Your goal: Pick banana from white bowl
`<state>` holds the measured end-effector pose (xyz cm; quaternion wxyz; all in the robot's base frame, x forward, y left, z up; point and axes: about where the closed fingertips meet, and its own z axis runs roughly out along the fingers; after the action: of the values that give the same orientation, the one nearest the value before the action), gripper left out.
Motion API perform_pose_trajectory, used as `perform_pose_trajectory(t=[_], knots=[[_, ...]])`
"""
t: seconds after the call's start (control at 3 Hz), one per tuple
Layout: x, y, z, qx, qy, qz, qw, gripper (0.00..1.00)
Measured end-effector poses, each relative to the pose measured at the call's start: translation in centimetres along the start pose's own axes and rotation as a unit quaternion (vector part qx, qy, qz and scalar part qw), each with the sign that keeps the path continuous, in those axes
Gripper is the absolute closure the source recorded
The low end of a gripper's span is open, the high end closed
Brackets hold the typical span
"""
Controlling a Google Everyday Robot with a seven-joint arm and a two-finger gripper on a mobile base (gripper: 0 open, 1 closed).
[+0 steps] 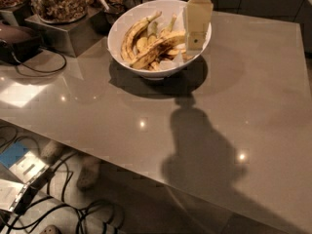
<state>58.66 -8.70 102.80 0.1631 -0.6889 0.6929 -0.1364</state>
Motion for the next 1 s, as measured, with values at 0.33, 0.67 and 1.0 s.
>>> perform_pose_trajectory(t=[0.33,0.67,1.0], knots=[[-1.6,-2.0,0.7,-0.001,0.000,-0.028,0.9996,0.00],[-3.6,-3.9,1.7,-0.005,-0.003,-0.054,0.9985,0.00],[-4.9,-5.4,3.1,-0.010,-0.004,-0.072,0.9974,0.00]])
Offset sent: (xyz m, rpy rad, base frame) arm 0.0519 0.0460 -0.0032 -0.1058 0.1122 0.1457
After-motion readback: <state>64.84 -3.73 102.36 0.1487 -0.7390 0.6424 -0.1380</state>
